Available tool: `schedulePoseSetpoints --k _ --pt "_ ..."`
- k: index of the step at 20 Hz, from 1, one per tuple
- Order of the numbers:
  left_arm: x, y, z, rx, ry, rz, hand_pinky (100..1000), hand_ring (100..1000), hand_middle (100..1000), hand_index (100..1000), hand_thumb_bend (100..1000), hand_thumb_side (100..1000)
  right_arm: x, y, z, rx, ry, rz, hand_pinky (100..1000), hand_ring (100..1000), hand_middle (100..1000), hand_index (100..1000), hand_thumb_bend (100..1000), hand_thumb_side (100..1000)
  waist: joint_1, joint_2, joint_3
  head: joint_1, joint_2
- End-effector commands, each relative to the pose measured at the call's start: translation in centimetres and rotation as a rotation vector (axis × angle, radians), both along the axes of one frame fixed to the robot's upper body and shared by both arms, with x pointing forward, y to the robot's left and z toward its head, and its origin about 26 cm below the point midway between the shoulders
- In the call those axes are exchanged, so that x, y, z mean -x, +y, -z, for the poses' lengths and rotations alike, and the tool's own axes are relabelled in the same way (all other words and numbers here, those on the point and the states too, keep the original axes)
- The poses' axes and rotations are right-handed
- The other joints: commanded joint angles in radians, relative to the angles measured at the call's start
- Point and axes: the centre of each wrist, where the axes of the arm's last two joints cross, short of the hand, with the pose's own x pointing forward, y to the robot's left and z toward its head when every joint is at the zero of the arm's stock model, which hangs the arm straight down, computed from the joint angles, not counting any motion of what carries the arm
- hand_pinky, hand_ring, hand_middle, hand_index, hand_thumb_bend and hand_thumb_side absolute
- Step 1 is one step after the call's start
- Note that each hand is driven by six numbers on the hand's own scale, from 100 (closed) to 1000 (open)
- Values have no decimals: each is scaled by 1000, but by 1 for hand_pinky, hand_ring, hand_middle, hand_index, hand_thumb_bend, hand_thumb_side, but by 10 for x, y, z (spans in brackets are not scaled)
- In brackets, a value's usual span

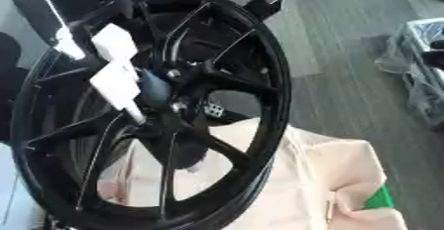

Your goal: Pull the pin out of the wheel hub.

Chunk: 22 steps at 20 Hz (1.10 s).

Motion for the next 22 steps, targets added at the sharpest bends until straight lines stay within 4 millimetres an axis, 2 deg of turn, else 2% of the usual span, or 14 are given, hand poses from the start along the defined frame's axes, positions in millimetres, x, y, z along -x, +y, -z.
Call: schedulePoseSetpoints --k 1,6,11,13,14,16,17,22 --pt "6 -3 -15 -56 -26 59 827 837 774 792 648 228 0 -3 -10 35 -13 1 710 616 580 725 100 611 -5 -32 -1 5 -2" --pt "7 -5 -14 -62 -26 63 820 821 746 778 636 202 0 -3 -10 35 -11 2 710 616 580 725 100 611 -4 -32 -2 6 -1" --pt "8 -8 -13 -48 -12 74 799 776 660 718 588 138 0 -3 -10 35 -10 2 710 617 581 725 100 611 -5 -32 -3 7 1" --pt "9 -10 -13 -42 -5 77 796 772 652 710 581 133 0 -3 -10 35 -11 1 710 617 581 725 100 611 -5 -32 -4 7 1" --pt "9 -11 -13 -37 0 81 784 749 609 660 540 109 0 -3 -10 35 -10 1 711 617 581 725 100 611 -5 -32 -4 7 2" --pt "10 -12 -13 -30 9 86 771 723 572 617 514 100 0 -3 -10 35 -9 1 711 617 581 726 100 611 -5 -32 -5 8 3" --pt "11 -13 -12 -30 11 85 761 697 540 559 489 100 -1 -3 -10 35 -8 1 711 617 582 726 100 611 -4 -32 -5 8 4" --pt "12 -13 -13 -37 2 77 720 637 476 410 412 100 -1 -3 -9 38 -4 0 711 618 582 726 100 610 -5 -32 -5 7 9"
